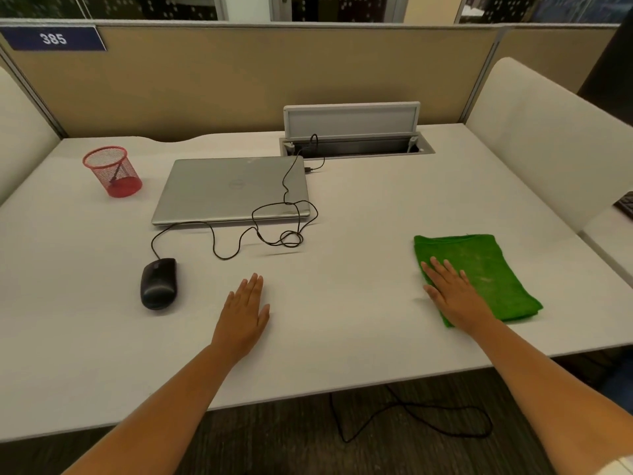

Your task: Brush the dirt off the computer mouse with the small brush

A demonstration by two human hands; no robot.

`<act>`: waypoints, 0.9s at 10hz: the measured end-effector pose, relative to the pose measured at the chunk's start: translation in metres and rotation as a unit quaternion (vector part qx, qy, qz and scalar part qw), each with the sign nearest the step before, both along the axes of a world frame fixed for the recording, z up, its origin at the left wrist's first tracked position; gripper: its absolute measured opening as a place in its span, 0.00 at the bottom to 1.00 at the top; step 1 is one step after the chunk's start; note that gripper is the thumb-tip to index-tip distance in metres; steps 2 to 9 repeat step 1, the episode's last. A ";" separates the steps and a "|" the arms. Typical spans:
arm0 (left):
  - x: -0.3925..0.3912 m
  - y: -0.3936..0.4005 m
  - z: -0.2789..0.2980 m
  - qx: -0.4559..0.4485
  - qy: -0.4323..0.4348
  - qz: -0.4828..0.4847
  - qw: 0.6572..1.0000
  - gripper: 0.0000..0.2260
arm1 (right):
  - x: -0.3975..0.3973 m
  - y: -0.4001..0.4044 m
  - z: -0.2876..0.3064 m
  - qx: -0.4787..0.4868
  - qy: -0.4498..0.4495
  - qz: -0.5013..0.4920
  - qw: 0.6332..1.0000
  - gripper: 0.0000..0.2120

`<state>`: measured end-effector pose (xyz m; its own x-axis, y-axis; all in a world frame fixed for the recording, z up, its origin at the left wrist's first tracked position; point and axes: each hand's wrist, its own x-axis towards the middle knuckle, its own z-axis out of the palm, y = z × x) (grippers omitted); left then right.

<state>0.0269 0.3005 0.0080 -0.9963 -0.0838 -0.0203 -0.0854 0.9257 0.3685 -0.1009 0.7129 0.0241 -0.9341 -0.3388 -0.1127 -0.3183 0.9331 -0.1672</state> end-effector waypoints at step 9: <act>0.005 -0.003 0.000 -0.033 0.038 0.001 0.999 0.26 | 0.005 -0.027 -0.001 -0.012 0.037 0.024 0.999 0.33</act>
